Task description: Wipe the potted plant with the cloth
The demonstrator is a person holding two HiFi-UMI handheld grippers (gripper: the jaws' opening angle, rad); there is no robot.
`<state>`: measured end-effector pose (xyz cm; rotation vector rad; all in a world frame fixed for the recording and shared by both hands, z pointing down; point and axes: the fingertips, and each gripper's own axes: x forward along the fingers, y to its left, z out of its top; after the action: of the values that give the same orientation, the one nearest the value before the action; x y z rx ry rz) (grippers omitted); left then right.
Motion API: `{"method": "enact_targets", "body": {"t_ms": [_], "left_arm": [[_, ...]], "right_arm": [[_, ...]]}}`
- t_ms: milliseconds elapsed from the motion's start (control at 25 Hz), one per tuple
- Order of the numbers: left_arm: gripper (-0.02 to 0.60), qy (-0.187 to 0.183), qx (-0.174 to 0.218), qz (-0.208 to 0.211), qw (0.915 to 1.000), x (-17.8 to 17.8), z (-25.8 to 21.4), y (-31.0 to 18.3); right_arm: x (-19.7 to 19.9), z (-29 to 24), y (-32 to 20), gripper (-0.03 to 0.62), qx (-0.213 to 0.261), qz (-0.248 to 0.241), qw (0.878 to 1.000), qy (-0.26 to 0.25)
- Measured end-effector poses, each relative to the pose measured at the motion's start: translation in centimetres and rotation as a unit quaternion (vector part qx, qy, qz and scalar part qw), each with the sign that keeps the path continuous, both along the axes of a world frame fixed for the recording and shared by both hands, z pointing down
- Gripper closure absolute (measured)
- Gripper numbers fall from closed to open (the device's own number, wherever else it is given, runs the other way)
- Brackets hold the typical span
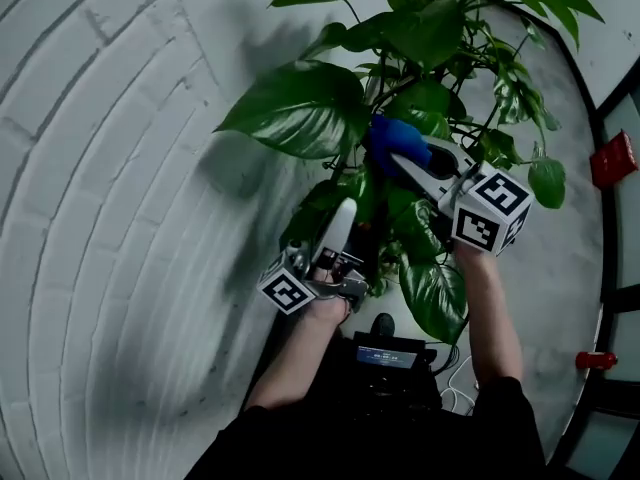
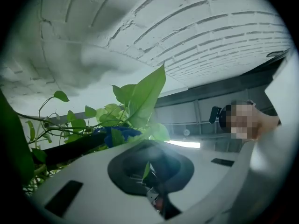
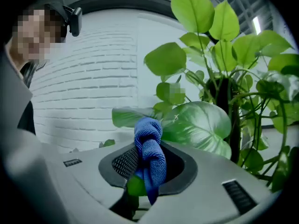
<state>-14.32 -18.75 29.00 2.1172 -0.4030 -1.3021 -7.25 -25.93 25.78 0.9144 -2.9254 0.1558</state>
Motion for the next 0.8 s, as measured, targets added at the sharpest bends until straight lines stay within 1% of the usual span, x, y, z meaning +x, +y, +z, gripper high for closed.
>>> {"method": "enact_targets", "body": {"t_ms": [160, 280, 360, 400, 440, 480, 560, 640, 680, 720, 800], "left_arm": [[0.571, -0.009, -0.013, -0.009, 0.9998, 0.0, 0.9, 0.0], [0.571, -0.006, -0.020, -0.021, 0.9996, -0.5, 1.2, 0.0], [0.571, 0.004, -0.022, -0.023, 0.9995, -0.9, 1.6, 0.0], [0.571, 0.008, -0.023, -0.023, 0.9994, -0.9, 1.8, 0.0], [0.571, 0.010, -0.024, -0.024, 0.9994, -0.9, 1.8, -0.1], [0.572, 0.010, -0.023, -0.024, 0.9994, -0.7, 1.8, -0.1], [0.572, 0.007, -0.019, -0.023, 0.9995, -0.3, 1.5, -0.2], [0.572, 0.005, -0.013, -0.022, 0.9997, 0.1, 1.3, 0.0], [0.572, 0.005, -0.012, -0.022, 0.9997, 0.2, 1.3, 0.1], [0.572, 0.006, -0.011, -0.021, 0.9997, 0.4, 1.3, 0.2], [0.572, 0.008, -0.010, -0.021, 0.9997, 0.6, 1.3, 0.4]], "right_arm": [[-1.5, 1.1, 2.4, 0.479, -0.007, -0.051, 0.998, 0.020], [-3.1, 2.0, 4.9, 0.479, -0.014, -0.097, 0.995, 0.025], [-4.1, 2.3, 6.8, 0.479, -0.020, -0.138, 0.990, 0.015], [-4.1, 2.0, 7.5, 0.479, -0.022, -0.153, 0.988, 0.002], [-3.8, 1.3, 7.7, 0.479, -0.020, -0.156, 0.987, -0.018], [-2.9, 0.1, 7.3, 0.480, -0.011, -0.144, 0.989, -0.040], [-0.1, -2.9, 5.0, 0.480, 0.022, -0.081, 0.993, -0.080], [2.4, -4.8, 2.4, 0.479, 0.051, -0.016, 0.995, -0.087], [2.9, -5.0, 1.4, 0.480, 0.054, 0.000, 0.995, -0.079], [2.9, -4.5, 0.6, 0.479, 0.050, 0.004, 0.997, -0.067], [1.3, -2.5, 0.0, 0.479, 0.024, -0.017, 0.999, -0.042]]}}
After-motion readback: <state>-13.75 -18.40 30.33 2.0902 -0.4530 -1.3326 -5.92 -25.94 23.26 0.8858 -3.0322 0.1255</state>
